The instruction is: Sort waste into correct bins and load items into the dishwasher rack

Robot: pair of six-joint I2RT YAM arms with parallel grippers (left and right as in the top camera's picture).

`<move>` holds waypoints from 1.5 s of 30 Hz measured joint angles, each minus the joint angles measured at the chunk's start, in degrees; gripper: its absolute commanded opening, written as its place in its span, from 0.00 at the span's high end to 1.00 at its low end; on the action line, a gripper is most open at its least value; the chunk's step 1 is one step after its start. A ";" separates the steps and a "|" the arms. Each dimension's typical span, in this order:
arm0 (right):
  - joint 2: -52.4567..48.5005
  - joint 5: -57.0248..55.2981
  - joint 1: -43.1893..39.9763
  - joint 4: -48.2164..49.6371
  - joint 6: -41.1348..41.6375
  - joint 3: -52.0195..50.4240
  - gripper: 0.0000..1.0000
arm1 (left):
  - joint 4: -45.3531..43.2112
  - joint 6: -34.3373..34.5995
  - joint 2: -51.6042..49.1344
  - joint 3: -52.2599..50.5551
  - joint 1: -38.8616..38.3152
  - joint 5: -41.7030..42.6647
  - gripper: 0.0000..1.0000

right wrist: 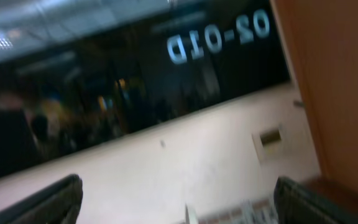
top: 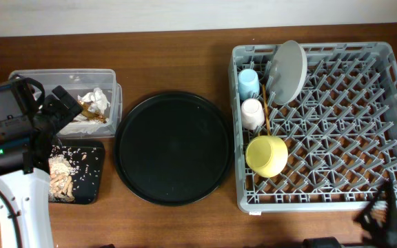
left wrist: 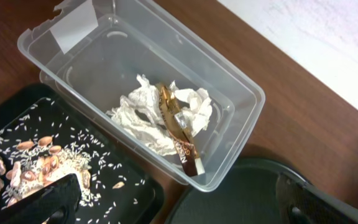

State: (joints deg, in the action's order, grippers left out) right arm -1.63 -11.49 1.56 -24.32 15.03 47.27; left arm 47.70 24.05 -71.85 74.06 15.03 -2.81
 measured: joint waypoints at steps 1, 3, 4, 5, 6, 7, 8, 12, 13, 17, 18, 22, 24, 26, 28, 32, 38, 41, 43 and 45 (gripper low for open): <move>0.39 1.18 -0.57 5.90 0.07 -4.70 0.02 | -0.02 0.00 0.02 0.00 0.02 -0.02 0.01; 0.42 2.93 -1.42 18.36 0.02 -14.19 0.02 | 0.07 0.02 0.00 0.00 0.02 0.00 0.01; 0.42 3.89 -1.60 24.92 0.04 -19.71 0.02 | 0.11 0.02 0.00 0.00 0.02 0.00 0.01; 0.39 4.37 -1.64 28.33 0.04 -24.11 0.02 | 0.07 0.00 0.00 0.00 0.00 0.00 0.01; 0.39 4.81 -1.66 32.04 0.00 -28.83 0.02 | 0.07 0.02 0.00 0.00 0.00 0.00 0.01; 0.42 5.18 -1.70 34.29 0.04 -32.46 0.02 | 0.07 0.00 0.00 0.00 0.02 0.00 0.01; 0.42 5.40 -1.70 35.32 0.04 -35.52 0.02 | 0.07 0.02 0.00 0.00 0.00 0.00 0.01; 0.46 5.79 -1.70 35.85 0.07 -44.96 0.02 | 0.07 0.00 0.00 0.00 0.00 0.00 0.01; 0.52 5.86 -1.70 35.17 0.02 -45.77 0.02 | 0.07 0.02 0.00 0.00 0.02 0.00 0.01; 0.72 5.92 -1.70 27.15 0.02 -46.49 0.02 | 0.07 0.00 0.00 0.00 0.00 0.00 0.01; 0.74 6.01 -1.70 25.31 0.02 -46.51 0.02 | 0.07 0.00 0.02 0.00 0.00 0.00 0.01; 0.72 6.45 -1.70 20.52 0.02 -46.64 0.02 | 0.04 0.00 0.00 0.00 0.02 0.00 0.01; 0.72 6.47 -1.70 20.50 0.04 -46.64 0.02 | 0.09 0.00 0.00 0.00 0.02 0.00 0.01; 0.72 6.47 -1.70 20.50 0.02 -46.64 0.02 | 0.07 0.00 0.00 0.00 0.02 0.00 0.01; 0.72 6.47 -1.70 20.50 0.04 -46.64 0.02 | 0.07 0.00 0.00 0.00 0.00 0.00 0.01; 0.72 6.47 -1.70 20.50 0.07 -46.64 0.02 | 0.07 0.02 0.00 0.00 0.02 0.00 0.01; 0.72 6.47 -1.70 20.50 0.04 -46.64 0.02 | 0.07 0.00 0.00 0.00 0.02 0.00 0.01; 0.72 6.47 -1.70 20.50 0.02 -46.64 0.02 | 0.07 0.02 0.00 0.00 0.02 0.00 0.01; 0.72 6.47 -1.70 20.50 0.02 -46.64 0.02 | 0.07 0.00 0.00 0.00 0.00 0.00 0.01; 0.72 6.47 -1.70 20.50 0.02 -46.64 0.02 | 0.07 0.02 0.00 0.00 0.00 0.00 0.01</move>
State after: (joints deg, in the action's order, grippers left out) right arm -0.91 -5.02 -0.14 -3.81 15.05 0.62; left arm 47.77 24.08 -71.85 74.06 15.03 -2.81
